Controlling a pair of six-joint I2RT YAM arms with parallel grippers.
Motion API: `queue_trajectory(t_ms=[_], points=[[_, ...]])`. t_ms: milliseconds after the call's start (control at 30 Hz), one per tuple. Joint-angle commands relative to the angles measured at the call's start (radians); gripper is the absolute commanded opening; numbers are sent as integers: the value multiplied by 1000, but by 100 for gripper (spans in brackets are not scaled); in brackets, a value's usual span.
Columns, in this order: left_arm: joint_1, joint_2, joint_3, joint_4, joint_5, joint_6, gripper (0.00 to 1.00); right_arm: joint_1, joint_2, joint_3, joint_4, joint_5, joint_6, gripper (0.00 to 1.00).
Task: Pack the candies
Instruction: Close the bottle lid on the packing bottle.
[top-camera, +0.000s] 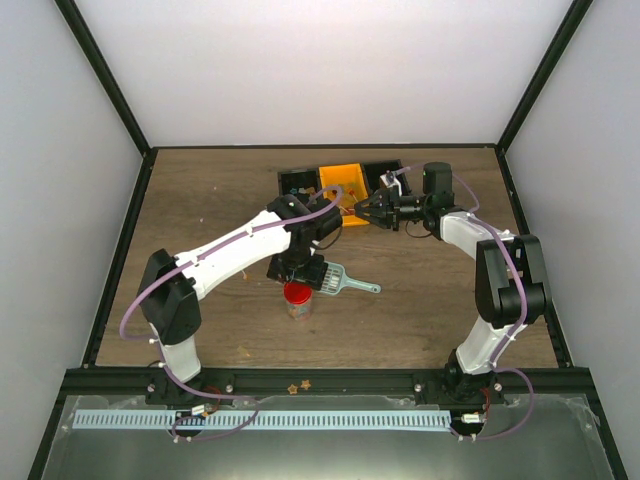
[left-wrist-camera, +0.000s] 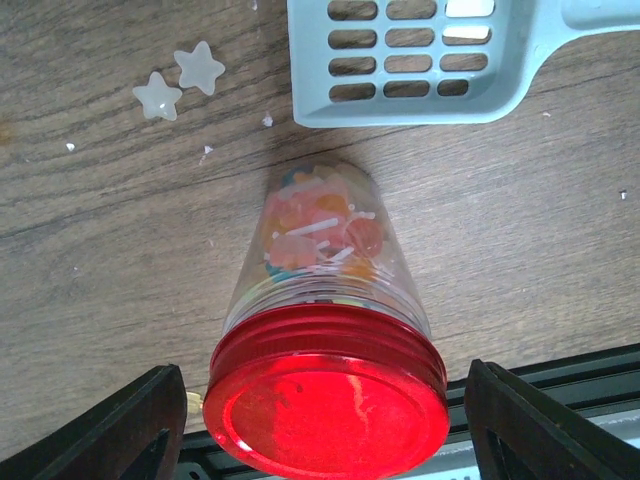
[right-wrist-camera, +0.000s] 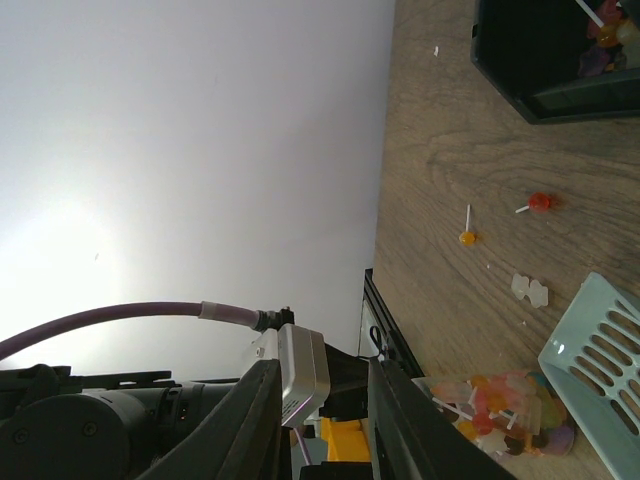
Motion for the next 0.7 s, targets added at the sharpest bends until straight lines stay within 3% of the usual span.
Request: queue_trajectory(t_ms=[0,267,400,533,667], points=[[5,2,43,-5,-18,21,78,1,1,8,-1,-14,-15,25],[5,-14,123,-4,-43,69,81,1,-5,8,-9,-10,-21,26],[20,-46,161,19,-127,25,81,6,-33,17,-70,32,-83,25],[110,-157,100,210,-117,-38,83,51,-60,14,-120,48,-112,25],[265,-358,-82,450,-9,-83,86,146,-98,48,-278,125,-227,26]])
